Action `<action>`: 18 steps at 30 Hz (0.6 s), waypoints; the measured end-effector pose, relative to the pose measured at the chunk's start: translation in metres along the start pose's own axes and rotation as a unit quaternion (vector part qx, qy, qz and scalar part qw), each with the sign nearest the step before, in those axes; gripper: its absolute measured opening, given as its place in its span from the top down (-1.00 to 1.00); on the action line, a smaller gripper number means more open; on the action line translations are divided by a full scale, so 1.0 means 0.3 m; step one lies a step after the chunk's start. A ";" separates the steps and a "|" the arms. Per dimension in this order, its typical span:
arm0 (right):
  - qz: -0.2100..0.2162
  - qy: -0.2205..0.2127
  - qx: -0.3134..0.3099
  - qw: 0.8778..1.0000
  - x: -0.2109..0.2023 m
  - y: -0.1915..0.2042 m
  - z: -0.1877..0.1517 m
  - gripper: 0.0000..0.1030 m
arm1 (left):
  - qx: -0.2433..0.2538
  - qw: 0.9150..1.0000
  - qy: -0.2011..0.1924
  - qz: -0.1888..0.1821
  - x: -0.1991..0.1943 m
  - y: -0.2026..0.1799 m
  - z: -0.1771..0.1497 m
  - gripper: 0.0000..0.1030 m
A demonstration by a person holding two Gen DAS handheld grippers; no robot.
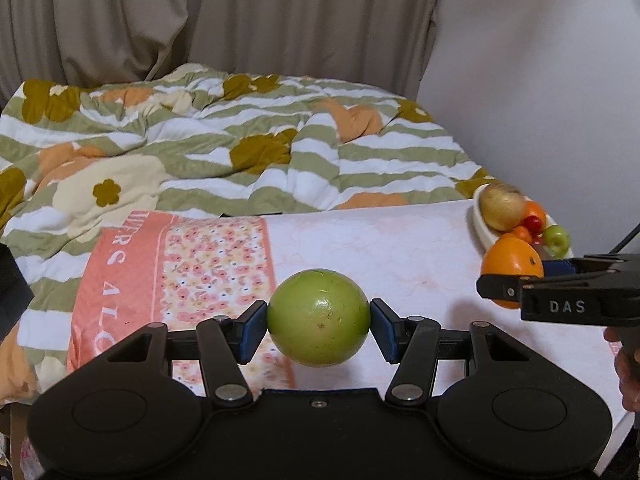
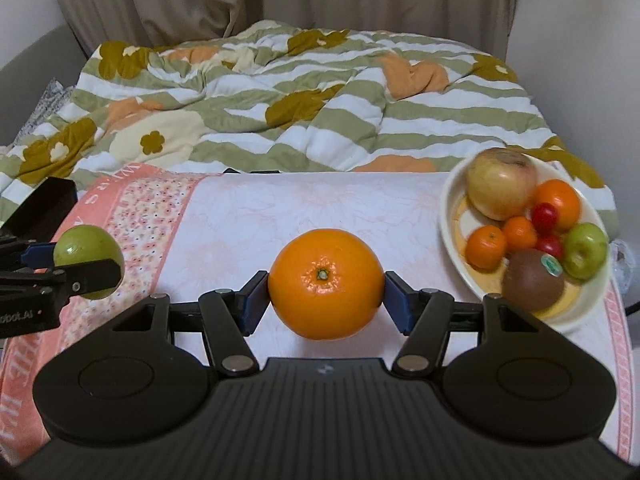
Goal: Organize fruits
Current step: 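Carry the pomelo in the left tool while the right tool carries the orange to the bowl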
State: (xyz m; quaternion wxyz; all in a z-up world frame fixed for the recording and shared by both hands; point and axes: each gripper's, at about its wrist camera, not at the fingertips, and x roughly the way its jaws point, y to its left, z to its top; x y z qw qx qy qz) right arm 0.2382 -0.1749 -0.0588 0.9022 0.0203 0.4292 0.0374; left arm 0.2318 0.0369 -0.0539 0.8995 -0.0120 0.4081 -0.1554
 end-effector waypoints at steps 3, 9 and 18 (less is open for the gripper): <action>0.000 -0.007 0.005 1.000 -0.067 -0.040 -0.024 -0.48 | -0.001 1.000 -0.009 -0.001 -0.036 -0.047 -0.001 -0.16; 0.006 -0.025 0.010 1.000 -0.184 -0.159 -0.066 -0.48 | 0.000 1.000 -0.029 0.009 -0.087 -0.184 -0.007 -0.16; 0.020 -0.037 -0.014 0.999 -0.311 -0.420 -0.103 -0.48 | -0.018 0.999 -0.044 0.024 -0.093 -0.461 -0.014 -0.16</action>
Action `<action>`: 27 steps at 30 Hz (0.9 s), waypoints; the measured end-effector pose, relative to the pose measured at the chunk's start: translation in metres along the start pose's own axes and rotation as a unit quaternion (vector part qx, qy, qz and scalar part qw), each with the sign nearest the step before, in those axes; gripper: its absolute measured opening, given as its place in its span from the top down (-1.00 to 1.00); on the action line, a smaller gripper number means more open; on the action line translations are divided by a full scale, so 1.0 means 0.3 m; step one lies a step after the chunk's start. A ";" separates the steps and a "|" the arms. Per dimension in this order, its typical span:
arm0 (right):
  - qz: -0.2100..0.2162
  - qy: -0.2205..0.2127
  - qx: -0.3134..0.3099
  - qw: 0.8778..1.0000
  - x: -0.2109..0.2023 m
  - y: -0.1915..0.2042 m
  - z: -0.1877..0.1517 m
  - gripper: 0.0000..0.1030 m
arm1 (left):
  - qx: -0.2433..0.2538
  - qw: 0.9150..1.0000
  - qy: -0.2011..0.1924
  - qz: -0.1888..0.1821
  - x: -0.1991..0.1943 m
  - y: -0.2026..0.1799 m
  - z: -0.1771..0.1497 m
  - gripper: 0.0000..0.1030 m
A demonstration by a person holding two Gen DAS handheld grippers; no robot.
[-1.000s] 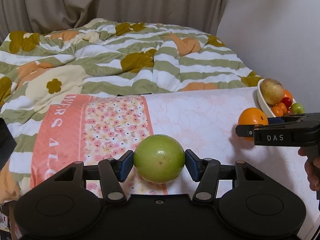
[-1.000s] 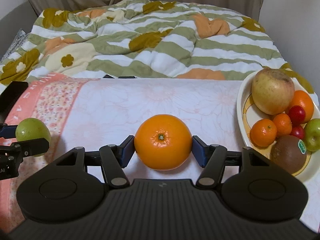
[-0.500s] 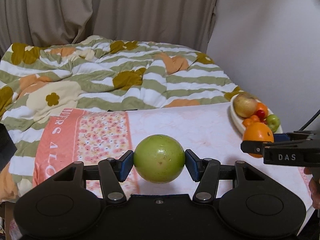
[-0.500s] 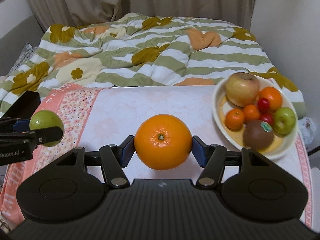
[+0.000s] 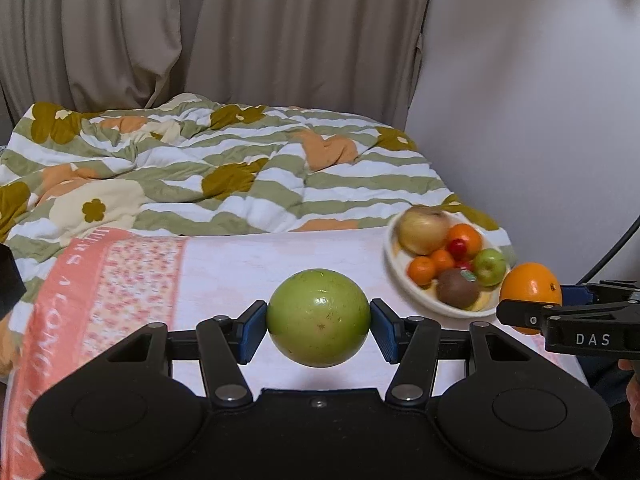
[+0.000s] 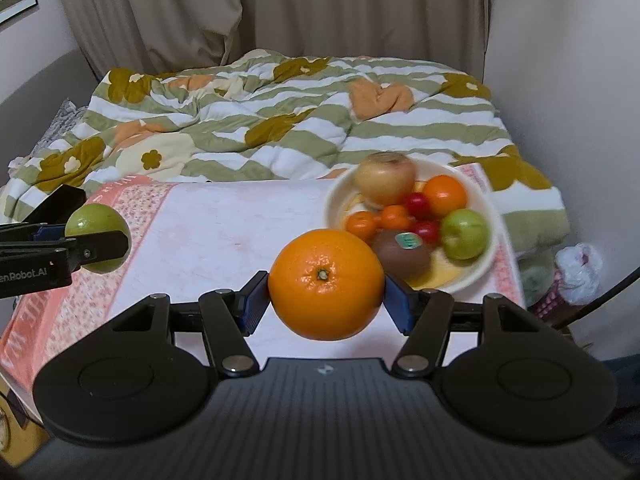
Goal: Organize fruits
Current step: 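Carry the pomelo in the left tool while the right tool carries the orange to the bowl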
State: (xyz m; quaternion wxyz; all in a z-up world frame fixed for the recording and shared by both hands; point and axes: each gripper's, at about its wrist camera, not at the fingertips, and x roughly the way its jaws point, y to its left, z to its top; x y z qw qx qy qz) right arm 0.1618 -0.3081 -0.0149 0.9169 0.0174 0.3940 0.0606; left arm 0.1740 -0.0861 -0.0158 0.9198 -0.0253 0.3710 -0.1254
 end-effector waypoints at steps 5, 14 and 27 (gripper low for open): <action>0.006 -0.007 -0.021 1.000 -0.026 -0.130 0.008 -0.48 | -0.004 1.000 -0.006 0.006 0.030 -0.145 0.002 -0.16; 0.010 0.001 -0.027 1.000 0.012 -0.275 0.011 -0.48 | 0.010 1.000 -0.001 0.004 0.129 -0.304 0.030 -0.16; -0.002 0.019 0.015 1.000 0.162 -0.369 0.055 -0.48 | 0.045 0.999 0.028 -0.007 0.398 -0.350 0.137 -0.16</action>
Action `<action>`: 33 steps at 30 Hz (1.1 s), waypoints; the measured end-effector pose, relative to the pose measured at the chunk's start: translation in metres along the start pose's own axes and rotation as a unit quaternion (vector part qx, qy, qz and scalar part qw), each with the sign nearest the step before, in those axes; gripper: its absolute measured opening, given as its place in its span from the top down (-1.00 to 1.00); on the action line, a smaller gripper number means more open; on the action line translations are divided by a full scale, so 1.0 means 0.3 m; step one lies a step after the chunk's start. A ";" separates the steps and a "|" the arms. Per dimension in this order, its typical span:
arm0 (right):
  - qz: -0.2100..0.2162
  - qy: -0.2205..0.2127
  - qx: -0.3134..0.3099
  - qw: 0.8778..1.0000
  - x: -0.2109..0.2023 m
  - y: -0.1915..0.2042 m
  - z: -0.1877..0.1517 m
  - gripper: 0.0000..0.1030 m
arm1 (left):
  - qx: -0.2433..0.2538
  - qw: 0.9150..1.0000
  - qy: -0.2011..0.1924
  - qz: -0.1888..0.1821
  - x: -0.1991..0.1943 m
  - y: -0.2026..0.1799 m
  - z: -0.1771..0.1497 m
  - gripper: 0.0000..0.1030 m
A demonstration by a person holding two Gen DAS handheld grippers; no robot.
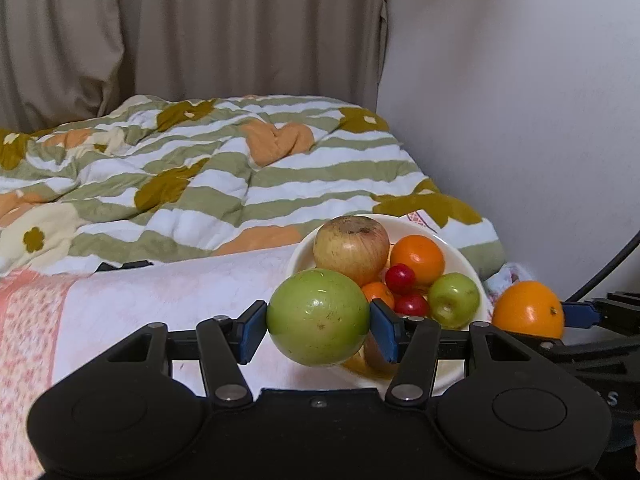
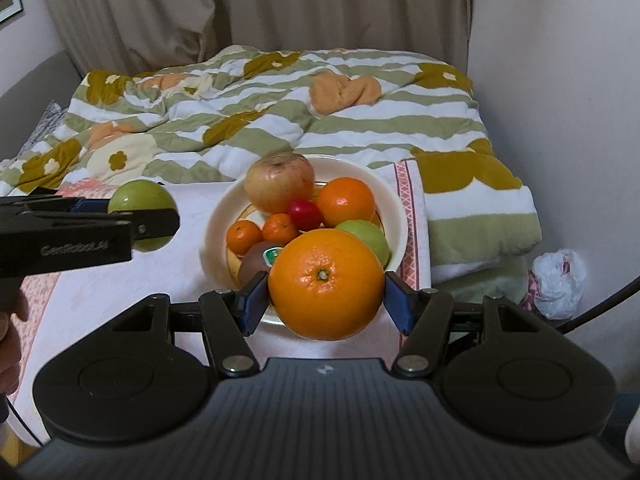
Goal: Organize fruits
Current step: 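Carry the pomelo in the left tool while the right tool carries the orange to the bowl, then lower the pomelo into the bowl and open the left tool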
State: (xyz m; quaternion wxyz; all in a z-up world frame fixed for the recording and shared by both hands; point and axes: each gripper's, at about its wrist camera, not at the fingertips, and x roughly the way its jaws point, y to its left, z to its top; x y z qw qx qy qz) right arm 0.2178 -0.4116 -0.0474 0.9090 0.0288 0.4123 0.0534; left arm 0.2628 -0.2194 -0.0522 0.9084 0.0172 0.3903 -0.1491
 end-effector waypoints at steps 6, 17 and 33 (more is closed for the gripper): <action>-0.001 0.015 0.021 1.000 0.068 -0.016 0.016 -0.48 | 0.014 1.000 0.019 -0.004 0.123 0.013 0.043 -0.16; -0.001 0.029 0.043 0.999 0.119 -0.031 0.012 -0.48 | 0.028 0.999 0.037 -0.010 0.246 0.012 0.063 -0.21; 0.007 0.021 0.016 1.000 0.105 -0.003 0.012 -0.48 | 0.007 1.000 0.002 0.019 0.092 0.053 0.031 -0.96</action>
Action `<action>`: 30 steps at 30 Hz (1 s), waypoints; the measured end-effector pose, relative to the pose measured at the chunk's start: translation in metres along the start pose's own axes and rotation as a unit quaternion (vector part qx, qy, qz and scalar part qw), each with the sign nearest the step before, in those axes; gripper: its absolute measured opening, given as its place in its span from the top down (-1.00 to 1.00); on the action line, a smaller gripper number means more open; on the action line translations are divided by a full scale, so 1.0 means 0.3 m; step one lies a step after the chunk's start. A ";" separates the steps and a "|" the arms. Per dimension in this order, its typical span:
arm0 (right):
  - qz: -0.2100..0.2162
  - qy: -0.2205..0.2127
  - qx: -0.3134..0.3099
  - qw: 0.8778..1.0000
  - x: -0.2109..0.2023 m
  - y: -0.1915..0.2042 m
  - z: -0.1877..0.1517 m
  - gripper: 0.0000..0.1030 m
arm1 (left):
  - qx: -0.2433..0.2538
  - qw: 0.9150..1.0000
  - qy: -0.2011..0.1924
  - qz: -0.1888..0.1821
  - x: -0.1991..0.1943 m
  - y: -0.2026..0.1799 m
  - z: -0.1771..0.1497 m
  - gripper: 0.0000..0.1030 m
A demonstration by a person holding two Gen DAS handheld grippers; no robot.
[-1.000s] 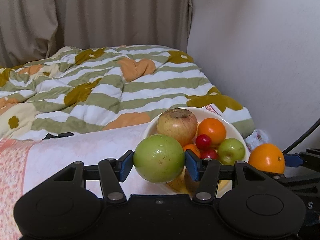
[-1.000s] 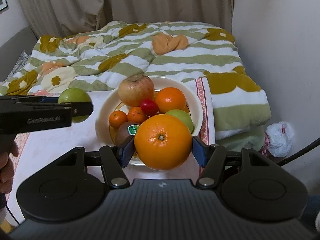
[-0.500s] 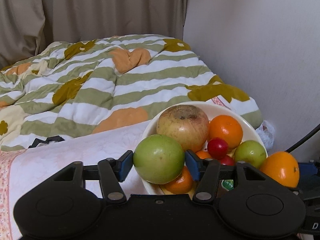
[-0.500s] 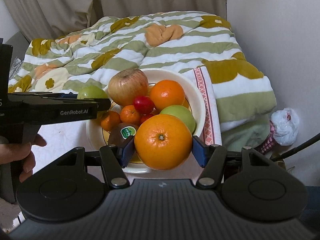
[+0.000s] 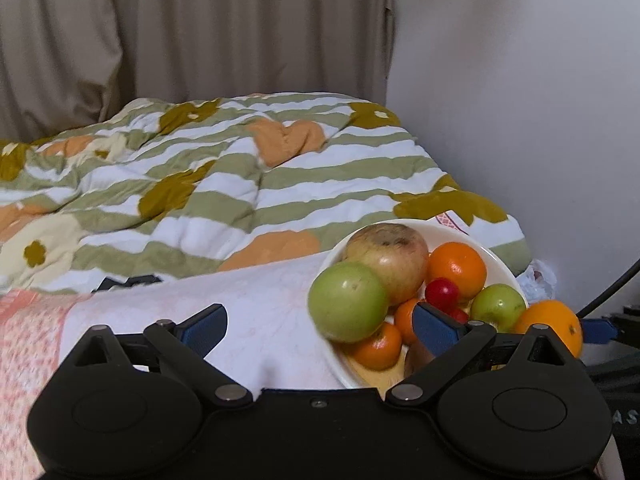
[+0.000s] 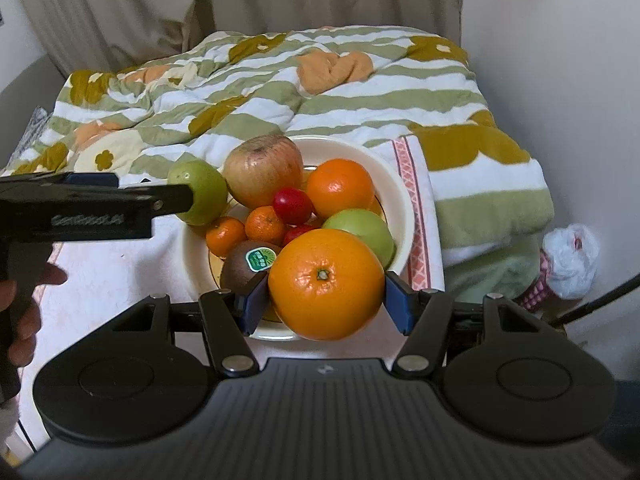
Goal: Organize fruits
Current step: 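Lower the pomelo into the bowl and open the left tool, then lower the orange into the bowl and open the right tool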
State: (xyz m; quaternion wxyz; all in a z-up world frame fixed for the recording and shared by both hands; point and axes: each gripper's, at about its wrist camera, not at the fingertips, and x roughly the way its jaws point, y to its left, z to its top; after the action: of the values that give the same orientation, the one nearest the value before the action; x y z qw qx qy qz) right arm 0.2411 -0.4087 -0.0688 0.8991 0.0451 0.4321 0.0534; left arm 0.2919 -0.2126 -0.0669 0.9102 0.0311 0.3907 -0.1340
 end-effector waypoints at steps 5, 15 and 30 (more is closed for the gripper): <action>-0.003 -0.015 -0.035 0.999 0.022 0.037 -0.007 -0.48 | -0.016 1.000 0.002 0.012 -0.056 0.020 -0.045 -0.96; -0.010 -0.045 -0.077 0.996 0.069 0.040 -0.058 -0.49 | -0.033 0.998 -0.006 0.046 -0.160 0.038 -0.136 -0.96; -0.025 -0.086 -0.123 0.988 0.016 0.072 -0.107 -0.93 | -0.078 0.994 -0.019 0.078 -0.305 0.044 -0.231 -0.96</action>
State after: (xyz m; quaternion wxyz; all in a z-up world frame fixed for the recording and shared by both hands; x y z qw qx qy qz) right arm 0.2178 -0.3854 -0.0896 0.9327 -0.0720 0.3445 0.0790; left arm 0.1863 -0.1687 -0.0497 0.9246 -0.0125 0.3794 -0.0320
